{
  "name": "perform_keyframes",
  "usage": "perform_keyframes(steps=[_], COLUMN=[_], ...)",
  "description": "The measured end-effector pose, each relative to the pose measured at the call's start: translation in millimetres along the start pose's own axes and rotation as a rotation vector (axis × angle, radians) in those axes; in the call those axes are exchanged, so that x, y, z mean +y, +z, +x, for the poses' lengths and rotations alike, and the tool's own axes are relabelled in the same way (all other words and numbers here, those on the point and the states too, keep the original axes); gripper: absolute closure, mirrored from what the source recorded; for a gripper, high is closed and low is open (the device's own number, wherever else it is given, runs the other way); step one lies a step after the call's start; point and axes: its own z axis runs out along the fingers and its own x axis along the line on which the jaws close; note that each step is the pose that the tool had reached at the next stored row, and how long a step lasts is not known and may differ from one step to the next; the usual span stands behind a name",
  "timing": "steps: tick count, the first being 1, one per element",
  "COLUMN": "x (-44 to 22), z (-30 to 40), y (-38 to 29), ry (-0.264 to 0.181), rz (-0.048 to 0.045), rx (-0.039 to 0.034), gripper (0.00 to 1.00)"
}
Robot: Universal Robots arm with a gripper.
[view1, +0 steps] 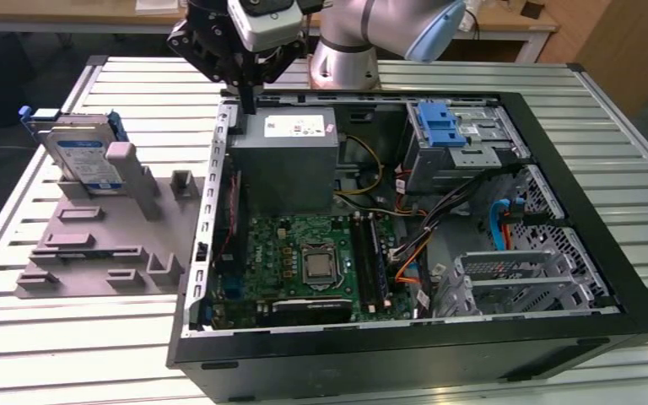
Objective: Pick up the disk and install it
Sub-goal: 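Reach for the disk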
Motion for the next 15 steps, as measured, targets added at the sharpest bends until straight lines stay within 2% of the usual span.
perform_keyframes(steps=[15], x=[-0.5], z=[5.9], y=[0.6], ry=[0.000], rz=[0.0000], rx=[0.0001], gripper=[0.89])
